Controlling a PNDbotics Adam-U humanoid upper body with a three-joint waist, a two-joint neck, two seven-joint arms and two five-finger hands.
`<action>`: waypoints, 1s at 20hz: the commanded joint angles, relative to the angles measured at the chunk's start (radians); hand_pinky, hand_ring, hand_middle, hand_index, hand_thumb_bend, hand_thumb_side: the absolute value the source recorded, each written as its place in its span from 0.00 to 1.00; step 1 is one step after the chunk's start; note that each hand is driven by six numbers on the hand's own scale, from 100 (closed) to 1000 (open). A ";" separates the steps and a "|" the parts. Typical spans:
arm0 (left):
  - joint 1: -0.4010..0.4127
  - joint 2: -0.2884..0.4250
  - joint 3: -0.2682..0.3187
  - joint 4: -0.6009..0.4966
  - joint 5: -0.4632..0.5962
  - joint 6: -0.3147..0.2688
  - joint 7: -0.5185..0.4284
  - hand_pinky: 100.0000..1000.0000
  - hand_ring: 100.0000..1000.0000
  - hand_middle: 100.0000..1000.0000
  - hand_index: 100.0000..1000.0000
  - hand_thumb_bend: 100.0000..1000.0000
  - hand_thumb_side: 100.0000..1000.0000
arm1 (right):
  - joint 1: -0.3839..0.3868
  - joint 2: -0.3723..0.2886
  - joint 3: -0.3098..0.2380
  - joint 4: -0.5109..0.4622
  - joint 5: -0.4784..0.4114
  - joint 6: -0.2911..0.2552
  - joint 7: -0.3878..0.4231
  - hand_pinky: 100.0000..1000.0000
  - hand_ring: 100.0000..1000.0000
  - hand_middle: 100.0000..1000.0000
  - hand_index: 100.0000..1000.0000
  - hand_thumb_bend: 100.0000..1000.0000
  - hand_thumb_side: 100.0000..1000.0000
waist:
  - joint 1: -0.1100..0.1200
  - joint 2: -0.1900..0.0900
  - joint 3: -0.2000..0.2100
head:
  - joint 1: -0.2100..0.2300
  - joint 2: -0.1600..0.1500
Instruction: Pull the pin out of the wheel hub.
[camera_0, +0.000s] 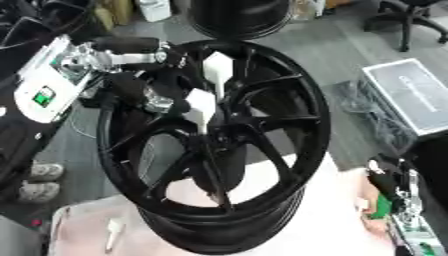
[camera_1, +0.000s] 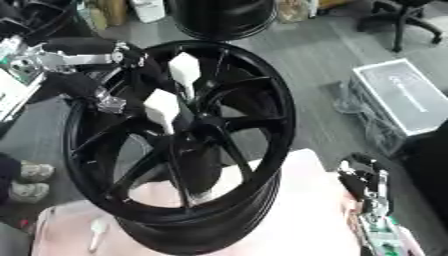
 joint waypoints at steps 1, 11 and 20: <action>-0.028 0.009 0.002 -0.020 0.013 -0.099 -0.121 0.51 0.49 0.75 0.83 0.36 0.76 | -0.009 -0.014 -0.001 -0.007 0.003 -0.002 0.003 0.34 0.35 0.64 0.58 0.00 0.00 | -0.005 -0.020 -0.001 | 0.005 -0.002; -0.019 0.000 -0.007 -0.017 0.009 -0.103 -0.166 0.50 0.47 0.73 0.83 0.35 0.76 | -0.009 -0.013 0.001 -0.006 0.002 -0.002 0.004 0.34 0.35 0.64 0.58 0.00 0.00 | -0.005 -0.020 -0.005 | 0.005 -0.002; -0.009 -0.010 -0.021 -0.002 -0.010 -0.121 -0.167 0.50 0.46 0.72 0.82 0.32 0.72 | -0.009 -0.013 0.002 -0.006 0.002 -0.002 0.005 0.34 0.35 0.64 0.58 0.00 0.00 | -0.004 -0.021 -0.008 | 0.005 -0.002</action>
